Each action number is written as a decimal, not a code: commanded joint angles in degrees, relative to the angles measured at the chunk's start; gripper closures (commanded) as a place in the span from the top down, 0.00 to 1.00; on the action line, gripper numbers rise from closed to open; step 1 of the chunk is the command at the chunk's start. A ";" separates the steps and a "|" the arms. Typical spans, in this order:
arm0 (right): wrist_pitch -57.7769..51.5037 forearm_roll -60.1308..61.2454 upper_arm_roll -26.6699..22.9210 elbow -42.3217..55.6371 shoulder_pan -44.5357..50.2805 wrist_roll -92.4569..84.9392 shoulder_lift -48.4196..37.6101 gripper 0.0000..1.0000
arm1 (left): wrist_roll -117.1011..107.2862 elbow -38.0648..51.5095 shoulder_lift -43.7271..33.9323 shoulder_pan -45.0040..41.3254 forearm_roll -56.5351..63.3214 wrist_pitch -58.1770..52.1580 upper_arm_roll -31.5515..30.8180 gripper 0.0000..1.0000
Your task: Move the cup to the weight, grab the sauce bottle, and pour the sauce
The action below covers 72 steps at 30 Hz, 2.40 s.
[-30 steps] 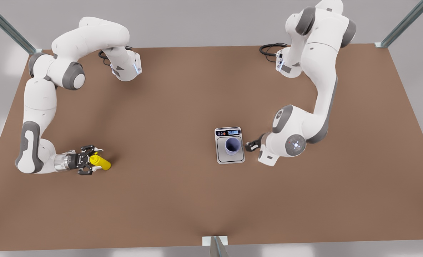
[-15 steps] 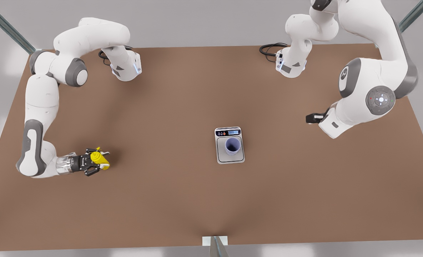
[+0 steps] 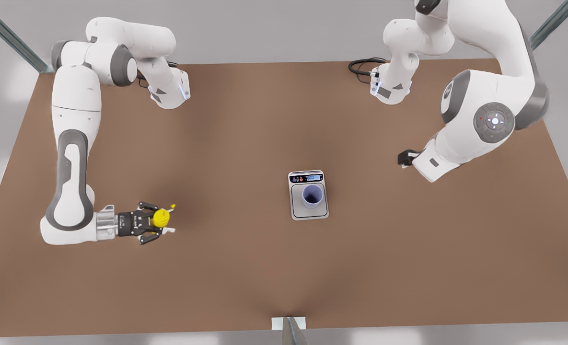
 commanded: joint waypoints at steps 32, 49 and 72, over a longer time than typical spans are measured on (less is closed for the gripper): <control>30.71 -27.07 23.06 12.49 17.82 38.92 -0.67 0.21 | 0.02 3.43 -0.36 -0.07 1.42 0.09 -0.09 1.00; 48.64 -61.96 34.92 20.76 21.33 41.20 5.49 0.21 | 0.02 3.52 -0.36 -0.07 1.42 0.09 -0.09 1.00; 75.80 -111.88 33.79 13.37 20.89 39.80 11.73 0.21 | 0.02 3.43 -0.18 -0.07 1.42 0.53 -0.09 1.00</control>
